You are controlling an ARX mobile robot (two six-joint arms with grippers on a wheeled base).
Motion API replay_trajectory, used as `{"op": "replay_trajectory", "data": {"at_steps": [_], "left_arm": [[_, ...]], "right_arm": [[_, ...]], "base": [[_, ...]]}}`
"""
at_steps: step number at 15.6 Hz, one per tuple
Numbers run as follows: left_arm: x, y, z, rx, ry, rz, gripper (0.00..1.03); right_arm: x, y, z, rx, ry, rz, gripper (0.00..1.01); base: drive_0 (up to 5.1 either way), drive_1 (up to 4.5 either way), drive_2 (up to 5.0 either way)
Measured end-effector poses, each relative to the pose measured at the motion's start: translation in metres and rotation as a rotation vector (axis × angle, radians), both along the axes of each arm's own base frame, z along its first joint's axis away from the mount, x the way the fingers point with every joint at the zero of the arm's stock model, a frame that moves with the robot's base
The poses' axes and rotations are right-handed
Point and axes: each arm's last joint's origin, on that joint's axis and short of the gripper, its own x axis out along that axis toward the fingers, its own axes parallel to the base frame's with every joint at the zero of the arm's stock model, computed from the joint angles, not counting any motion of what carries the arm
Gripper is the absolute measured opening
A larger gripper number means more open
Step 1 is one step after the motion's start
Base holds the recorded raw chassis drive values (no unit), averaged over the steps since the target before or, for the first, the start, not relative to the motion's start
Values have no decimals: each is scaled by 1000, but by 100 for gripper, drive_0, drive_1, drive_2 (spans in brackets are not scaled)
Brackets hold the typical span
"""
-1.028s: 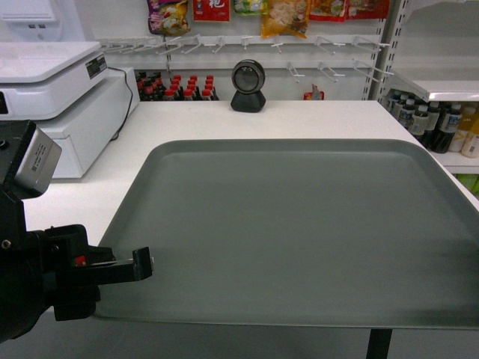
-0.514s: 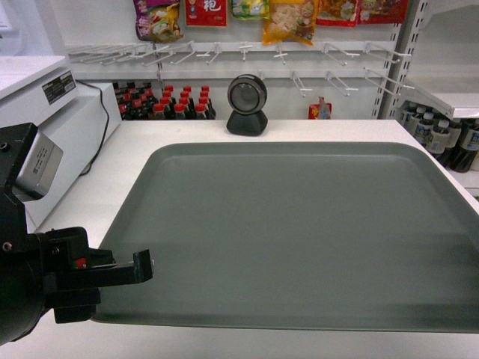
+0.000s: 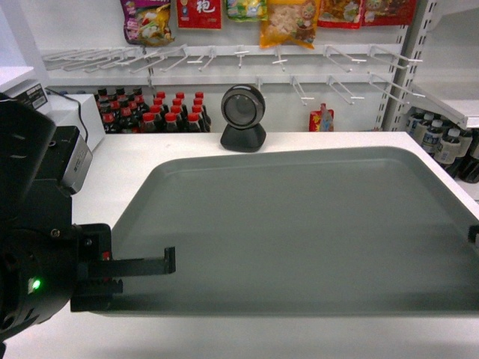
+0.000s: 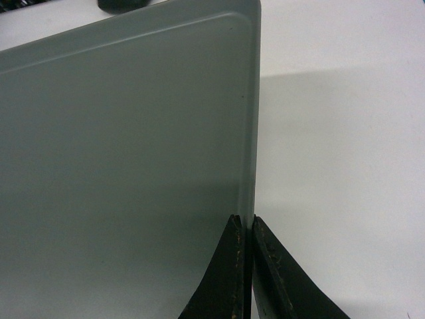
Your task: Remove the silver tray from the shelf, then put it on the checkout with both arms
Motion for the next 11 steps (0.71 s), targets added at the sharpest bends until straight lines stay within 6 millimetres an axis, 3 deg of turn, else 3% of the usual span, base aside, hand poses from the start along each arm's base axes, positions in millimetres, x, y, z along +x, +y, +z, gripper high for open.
{"op": "replay_trajectory", "data": {"at_steps": [2, 3, 5, 7, 9, 11], "left_arm": [[26, -3, 3, -44, -23, 8, 3], [49, -2, -1, -86, -10, 12, 3], [84, 0, -18, -116, 40, 8, 3], [107, 3, -34, -99, 49, 9, 3], [102, 1, -56, -75, 108, 15, 3], [92, -5, -69, -68, 133, 22, 3]], "right_arm": [[34, -6, -1, 32, 14, 48, 2], [60, -8, -5, 50, 43, 61, 2], [104, -6, -22, 60, 104, 73, 2], [134, 1, -47, 50, 111, 81, 2], [132, 10, -73, 11, 176, 79, 2], [124, 12, -82, -24, 194, 65, 3]], "base": [[0, 0, 0], [0, 0, 0], [0, 0, 0], [0, 0, 0], [0, 0, 0], [0, 0, 0]]}}
